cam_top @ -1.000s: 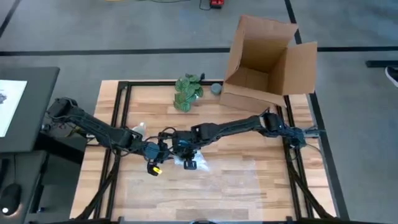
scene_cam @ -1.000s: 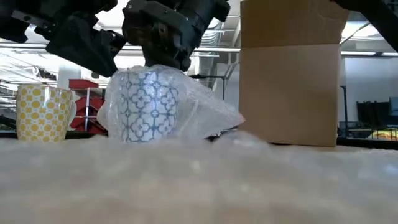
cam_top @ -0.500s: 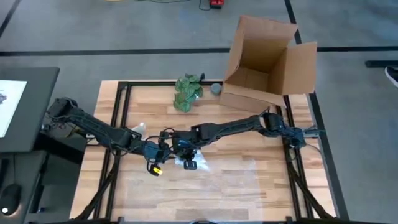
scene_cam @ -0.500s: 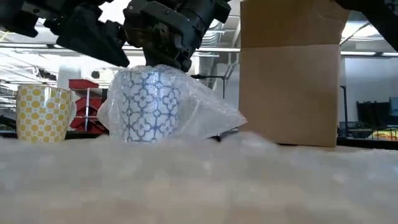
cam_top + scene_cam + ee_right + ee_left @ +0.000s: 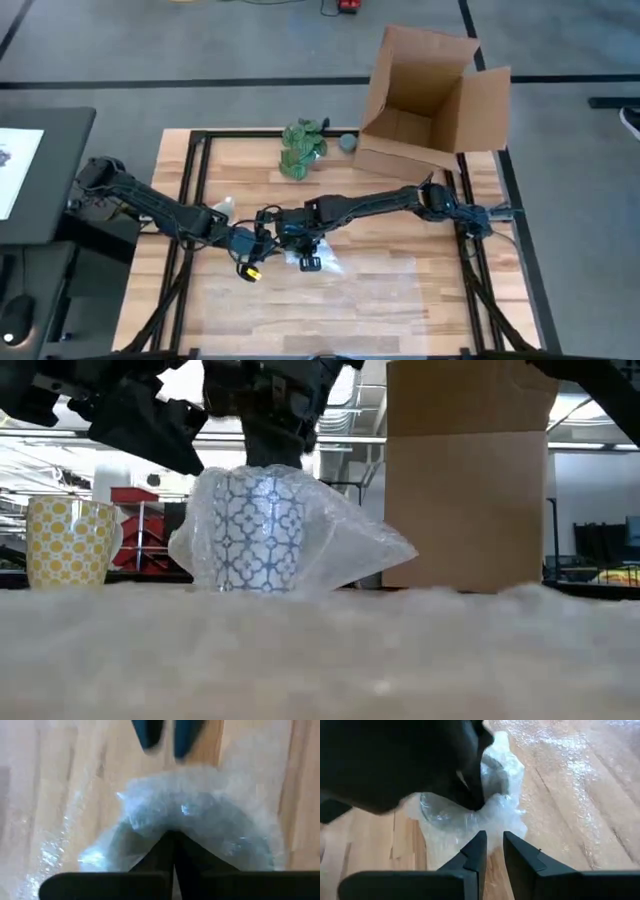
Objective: Wrap mug
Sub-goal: Wrap the blue cup with the bubble wrap
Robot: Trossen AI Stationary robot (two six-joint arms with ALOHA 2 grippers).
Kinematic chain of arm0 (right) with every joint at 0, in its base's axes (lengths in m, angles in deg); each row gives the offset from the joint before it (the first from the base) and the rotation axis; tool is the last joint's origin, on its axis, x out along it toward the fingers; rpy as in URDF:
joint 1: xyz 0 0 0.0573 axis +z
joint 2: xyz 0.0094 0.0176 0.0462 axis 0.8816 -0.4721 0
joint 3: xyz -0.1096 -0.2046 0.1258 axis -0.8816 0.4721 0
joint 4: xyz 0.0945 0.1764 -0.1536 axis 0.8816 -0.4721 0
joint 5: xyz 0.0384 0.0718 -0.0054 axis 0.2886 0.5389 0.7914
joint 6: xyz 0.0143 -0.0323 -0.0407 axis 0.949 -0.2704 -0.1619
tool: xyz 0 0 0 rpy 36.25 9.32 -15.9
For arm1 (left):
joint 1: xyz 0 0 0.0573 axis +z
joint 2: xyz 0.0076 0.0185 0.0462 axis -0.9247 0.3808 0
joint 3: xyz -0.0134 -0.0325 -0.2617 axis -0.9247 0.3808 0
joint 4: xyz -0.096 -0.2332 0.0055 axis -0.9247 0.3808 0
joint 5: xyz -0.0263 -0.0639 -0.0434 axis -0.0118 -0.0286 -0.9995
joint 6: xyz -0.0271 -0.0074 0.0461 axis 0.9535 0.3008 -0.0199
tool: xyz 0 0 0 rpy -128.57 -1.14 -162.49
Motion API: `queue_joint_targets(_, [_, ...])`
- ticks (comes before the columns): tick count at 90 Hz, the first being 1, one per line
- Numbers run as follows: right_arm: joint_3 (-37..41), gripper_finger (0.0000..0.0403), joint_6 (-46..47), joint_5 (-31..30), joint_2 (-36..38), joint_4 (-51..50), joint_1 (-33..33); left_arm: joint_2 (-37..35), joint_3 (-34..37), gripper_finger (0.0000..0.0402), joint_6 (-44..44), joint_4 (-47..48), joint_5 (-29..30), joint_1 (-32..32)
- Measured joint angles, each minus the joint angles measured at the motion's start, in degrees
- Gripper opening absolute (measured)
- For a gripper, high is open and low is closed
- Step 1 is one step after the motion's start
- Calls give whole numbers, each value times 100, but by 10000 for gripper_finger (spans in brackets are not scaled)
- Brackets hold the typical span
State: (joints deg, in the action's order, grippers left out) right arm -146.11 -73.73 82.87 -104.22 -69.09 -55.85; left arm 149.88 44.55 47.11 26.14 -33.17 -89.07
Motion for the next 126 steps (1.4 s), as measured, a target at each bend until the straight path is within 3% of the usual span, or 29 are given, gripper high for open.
queue_joint_targets(40, [-1165,0,-120,-404,35,-1316,102,-2,-1,46,15,-1,-7,2])
queue_joint_targets(64, [-984,0,-74,219,-143,-1257,139,-2,-2,46,-70,-64,-12,103])
queue_joint_targets(100, [679,0,86,254,-123,149,-117,0,-2,46,-32,68,-9,153])
queue_joint_targets(126, [161,0,56,202,-134,-569,-96,0,-2,46,-3,107,-7,146])
